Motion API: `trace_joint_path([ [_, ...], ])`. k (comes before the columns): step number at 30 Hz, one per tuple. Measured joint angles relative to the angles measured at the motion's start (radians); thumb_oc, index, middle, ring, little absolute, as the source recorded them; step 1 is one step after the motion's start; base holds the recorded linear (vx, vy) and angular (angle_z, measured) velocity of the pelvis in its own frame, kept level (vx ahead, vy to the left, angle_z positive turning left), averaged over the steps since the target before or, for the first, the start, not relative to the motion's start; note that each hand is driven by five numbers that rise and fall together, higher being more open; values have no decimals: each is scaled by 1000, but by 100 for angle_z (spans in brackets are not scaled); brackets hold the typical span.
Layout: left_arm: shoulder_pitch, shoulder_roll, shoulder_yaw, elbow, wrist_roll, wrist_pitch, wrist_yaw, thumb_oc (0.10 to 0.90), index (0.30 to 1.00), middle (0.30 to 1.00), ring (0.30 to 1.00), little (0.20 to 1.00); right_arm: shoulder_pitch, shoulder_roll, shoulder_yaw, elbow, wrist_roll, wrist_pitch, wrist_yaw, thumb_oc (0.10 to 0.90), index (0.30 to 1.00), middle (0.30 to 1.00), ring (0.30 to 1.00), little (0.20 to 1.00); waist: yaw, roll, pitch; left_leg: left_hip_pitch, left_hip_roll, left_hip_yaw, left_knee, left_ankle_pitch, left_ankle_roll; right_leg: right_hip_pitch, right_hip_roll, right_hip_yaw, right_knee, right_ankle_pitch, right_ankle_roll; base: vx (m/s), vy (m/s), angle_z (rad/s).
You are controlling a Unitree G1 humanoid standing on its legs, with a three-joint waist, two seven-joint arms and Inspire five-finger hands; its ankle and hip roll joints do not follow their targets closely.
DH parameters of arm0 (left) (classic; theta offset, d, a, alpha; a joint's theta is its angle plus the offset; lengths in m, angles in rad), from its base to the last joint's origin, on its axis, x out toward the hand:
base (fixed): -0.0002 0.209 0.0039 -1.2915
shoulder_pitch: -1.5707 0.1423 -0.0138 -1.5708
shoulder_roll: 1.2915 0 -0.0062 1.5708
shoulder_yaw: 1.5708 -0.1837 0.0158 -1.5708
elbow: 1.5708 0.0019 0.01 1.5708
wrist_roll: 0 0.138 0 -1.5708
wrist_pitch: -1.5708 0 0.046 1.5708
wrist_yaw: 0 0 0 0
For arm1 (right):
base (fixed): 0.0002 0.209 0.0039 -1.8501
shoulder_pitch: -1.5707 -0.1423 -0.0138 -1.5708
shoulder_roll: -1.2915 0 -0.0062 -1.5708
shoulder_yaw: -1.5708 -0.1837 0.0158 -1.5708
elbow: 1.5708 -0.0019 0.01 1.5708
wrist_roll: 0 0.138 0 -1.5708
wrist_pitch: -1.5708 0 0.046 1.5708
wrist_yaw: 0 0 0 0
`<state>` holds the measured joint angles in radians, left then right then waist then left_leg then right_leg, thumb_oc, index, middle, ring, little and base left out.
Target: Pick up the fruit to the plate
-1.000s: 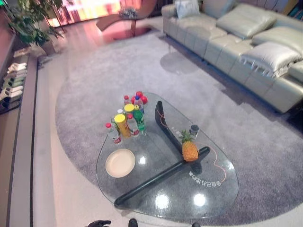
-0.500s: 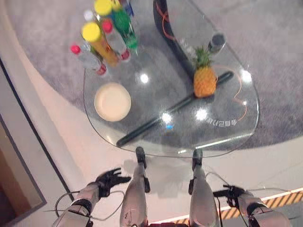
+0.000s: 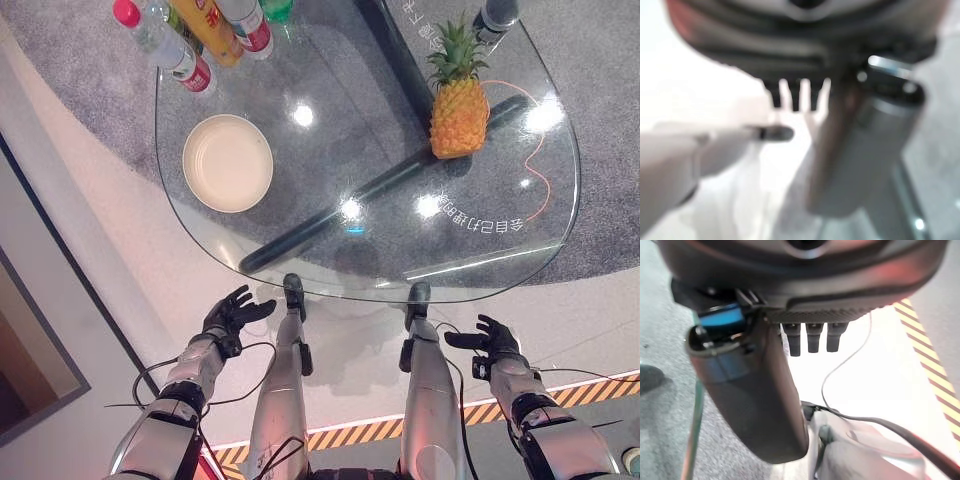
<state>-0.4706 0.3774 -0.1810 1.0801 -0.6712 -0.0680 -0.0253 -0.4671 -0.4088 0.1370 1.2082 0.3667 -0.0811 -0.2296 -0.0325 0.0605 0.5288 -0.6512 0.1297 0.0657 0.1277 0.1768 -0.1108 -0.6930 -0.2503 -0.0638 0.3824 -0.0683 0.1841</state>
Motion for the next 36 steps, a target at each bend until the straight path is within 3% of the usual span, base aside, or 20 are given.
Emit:
trace_joint_path([
  [12,0,4,0,0,1,-61,81,800,900,900,900,900,-1,2,1,-10,8,-48,-20,800,900,900,900,900,-7,-15,4,-99,9,-23,72,-10,-8,-121,10,18,112,-32,-23,1,-5,0],
  [29,0,4,0,0,1,-71,79,800,900,900,900,900,-6,4,1,-18,13,-74,-38,800,900,900,900,900,-4,-20,7,-108,9,-24,76,-12,-10,-132,10,18,118,-34,-26,0,0,0],
  [36,0,5,0,1,1,-77,71,800,900,900,900,900,-16,-13,-36,-5,78,-70,-89,800,900,900,900,900,-2,-21,7,-108,9,-27,79,-12,-10,-129,10,18,121,-33,-25,0,0,0],
])
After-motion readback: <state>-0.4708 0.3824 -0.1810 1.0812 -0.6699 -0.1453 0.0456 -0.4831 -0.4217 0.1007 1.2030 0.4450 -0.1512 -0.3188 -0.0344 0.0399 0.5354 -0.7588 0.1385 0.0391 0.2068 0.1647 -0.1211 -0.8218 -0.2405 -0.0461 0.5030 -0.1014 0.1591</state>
